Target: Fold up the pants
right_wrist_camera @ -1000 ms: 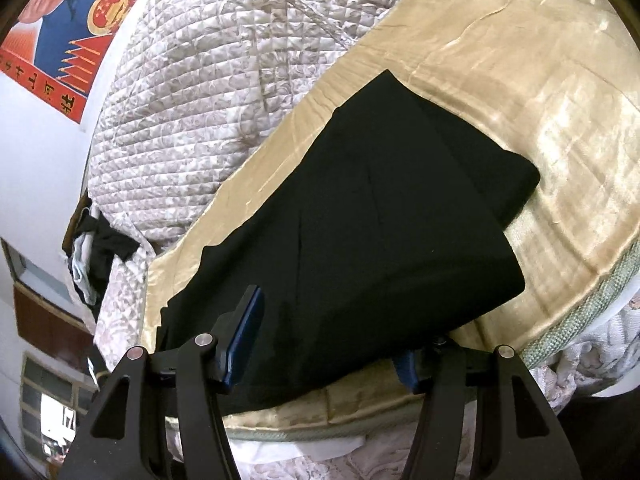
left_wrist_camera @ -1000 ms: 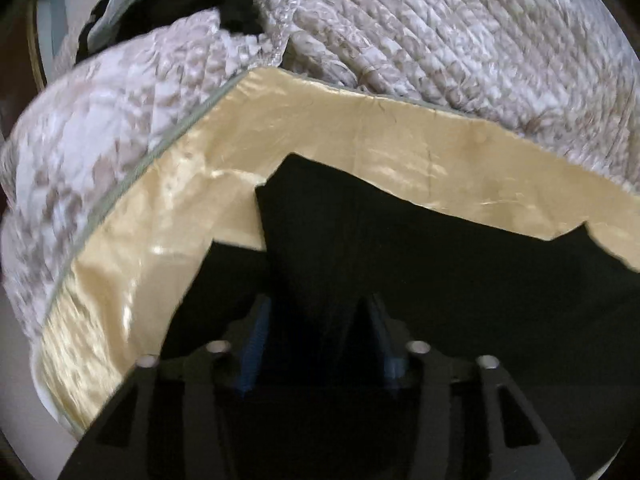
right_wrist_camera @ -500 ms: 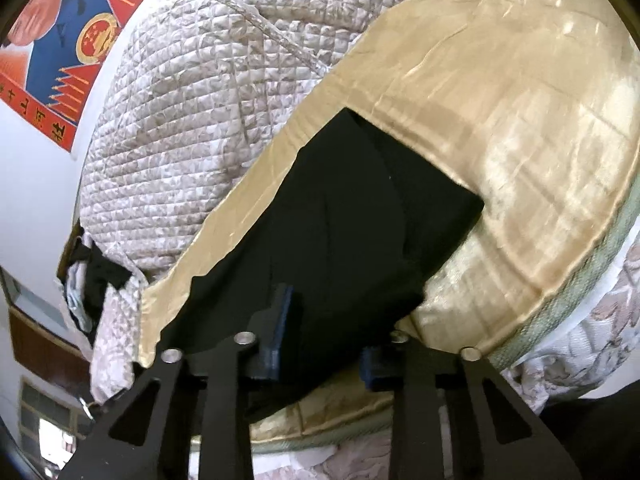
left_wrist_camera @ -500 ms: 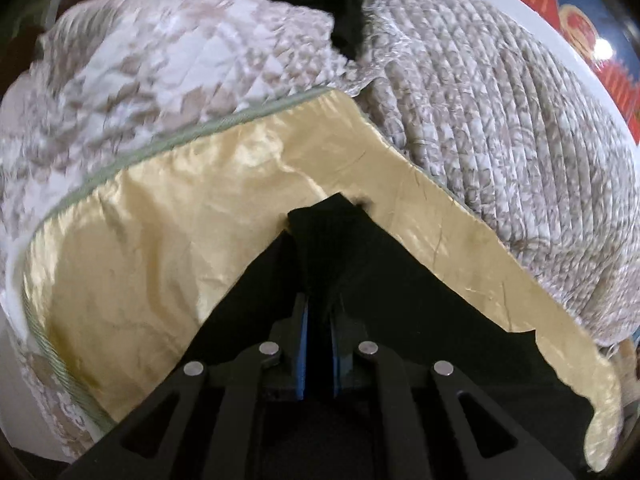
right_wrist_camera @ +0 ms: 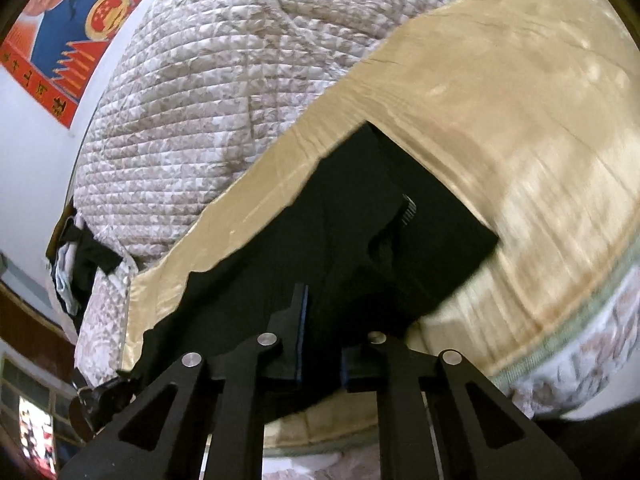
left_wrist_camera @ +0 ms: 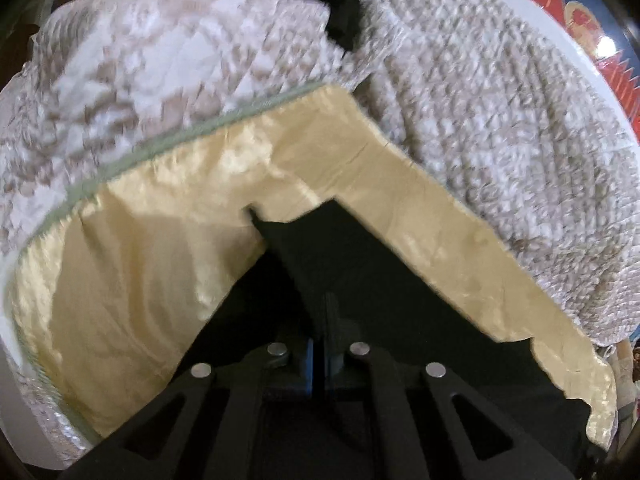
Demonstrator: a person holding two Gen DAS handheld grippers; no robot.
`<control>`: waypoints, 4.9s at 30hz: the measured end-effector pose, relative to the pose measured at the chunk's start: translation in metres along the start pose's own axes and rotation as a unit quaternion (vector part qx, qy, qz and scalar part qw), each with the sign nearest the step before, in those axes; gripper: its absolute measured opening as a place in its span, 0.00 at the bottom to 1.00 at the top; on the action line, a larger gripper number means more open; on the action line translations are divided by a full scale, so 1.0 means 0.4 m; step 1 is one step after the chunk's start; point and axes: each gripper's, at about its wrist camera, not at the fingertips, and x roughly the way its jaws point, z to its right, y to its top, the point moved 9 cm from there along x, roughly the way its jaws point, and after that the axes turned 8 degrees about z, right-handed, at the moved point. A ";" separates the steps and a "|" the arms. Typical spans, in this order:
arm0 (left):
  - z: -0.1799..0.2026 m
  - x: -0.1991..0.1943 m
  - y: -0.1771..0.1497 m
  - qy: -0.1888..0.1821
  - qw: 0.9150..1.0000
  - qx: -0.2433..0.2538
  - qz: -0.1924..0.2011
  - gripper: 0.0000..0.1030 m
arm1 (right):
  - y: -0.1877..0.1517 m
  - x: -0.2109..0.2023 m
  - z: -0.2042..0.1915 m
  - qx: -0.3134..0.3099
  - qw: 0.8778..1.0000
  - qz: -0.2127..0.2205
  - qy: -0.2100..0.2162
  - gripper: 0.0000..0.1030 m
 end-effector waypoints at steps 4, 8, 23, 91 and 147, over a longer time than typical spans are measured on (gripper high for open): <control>0.032 -0.110 0.037 -0.029 0.999 0.001 0.040 0.04 | 0.103 -0.029 -0.084 -0.036 0.997 0.029 0.057 0.08; 0.012 -0.114 -0.048 -0.013 1.000 0.021 -0.002 0.04 | 0.124 0.003 -0.011 -0.034 0.999 0.013 0.010 0.08; -0.040 -0.110 -0.137 0.046 0.996 0.032 -0.070 0.04 | 0.002 0.062 0.151 0.032 0.992 -0.082 -0.086 0.08; 0.182 0.037 -0.149 0.016 0.973 0.227 -0.041 0.47 | -0.005 0.241 -0.073 -0.266 0.956 -0.036 -0.117 0.53; 0.081 -0.040 -0.069 -0.055 0.988 0.146 -0.023 0.09 | 0.012 0.201 -0.122 -0.242 0.969 -0.015 -0.054 0.54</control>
